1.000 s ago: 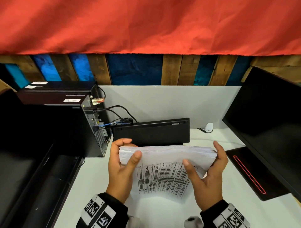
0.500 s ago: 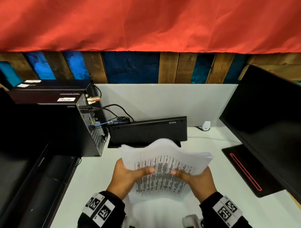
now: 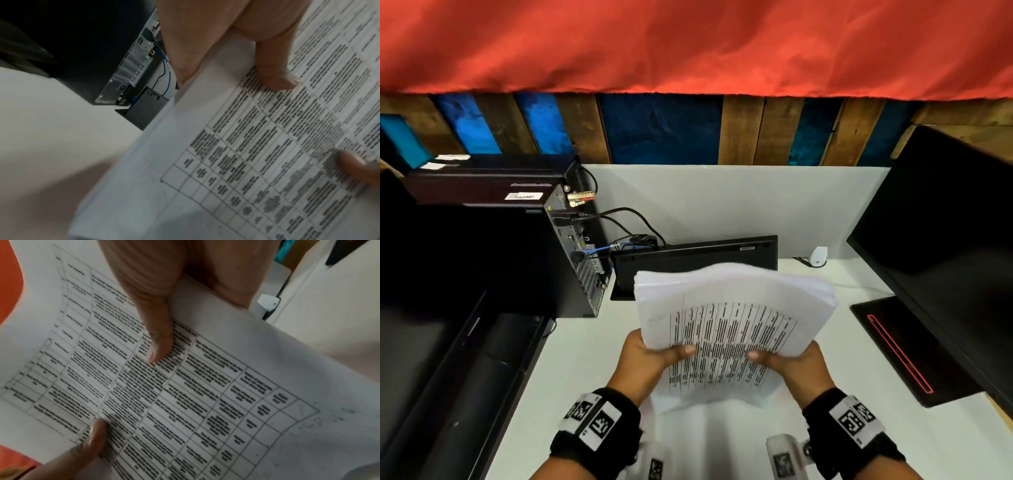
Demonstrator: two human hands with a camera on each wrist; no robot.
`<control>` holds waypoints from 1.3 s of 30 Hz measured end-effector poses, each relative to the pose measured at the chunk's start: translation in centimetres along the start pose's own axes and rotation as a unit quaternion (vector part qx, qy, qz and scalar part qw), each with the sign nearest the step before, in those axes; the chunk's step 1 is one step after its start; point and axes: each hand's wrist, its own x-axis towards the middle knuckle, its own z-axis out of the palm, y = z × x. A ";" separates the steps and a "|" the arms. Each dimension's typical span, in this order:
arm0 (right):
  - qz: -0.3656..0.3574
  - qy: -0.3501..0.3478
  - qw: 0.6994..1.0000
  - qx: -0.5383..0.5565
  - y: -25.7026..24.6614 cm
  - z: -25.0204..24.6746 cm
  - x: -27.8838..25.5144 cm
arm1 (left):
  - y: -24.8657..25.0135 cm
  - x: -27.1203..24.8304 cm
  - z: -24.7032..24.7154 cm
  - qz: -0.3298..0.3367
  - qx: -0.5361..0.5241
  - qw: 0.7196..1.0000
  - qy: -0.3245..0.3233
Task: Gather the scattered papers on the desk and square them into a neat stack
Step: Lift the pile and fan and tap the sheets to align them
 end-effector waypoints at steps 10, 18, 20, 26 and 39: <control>0.037 -0.036 0.999 -0.018 2.0 -0.9 0.8 | -4.0 1.5 -2.2 -0.080 0.050 0.993 -0.064; 0.144 -0.041 0.984 -0.098 7.9 -1.3 1.7 | -10.9 2.1 -2.9 -0.118 0.235 0.964 -0.050; 0.124 -0.017 0.986 -0.111 8.0 -1.2 1.7 | -10.8 2.4 -2.8 -0.099 0.238 0.965 -0.040; 0.050 0.007 0.995 -0.088 5.1 -1.1 1.7 | -8.1 2.7 -3.5 -0.061 0.192 0.978 -0.061; 0.007 0.037 0.999 0.001 2.2 0.4 1.3 | -0.9 2.0 -0.9 0.023 0.066 0.997 -0.028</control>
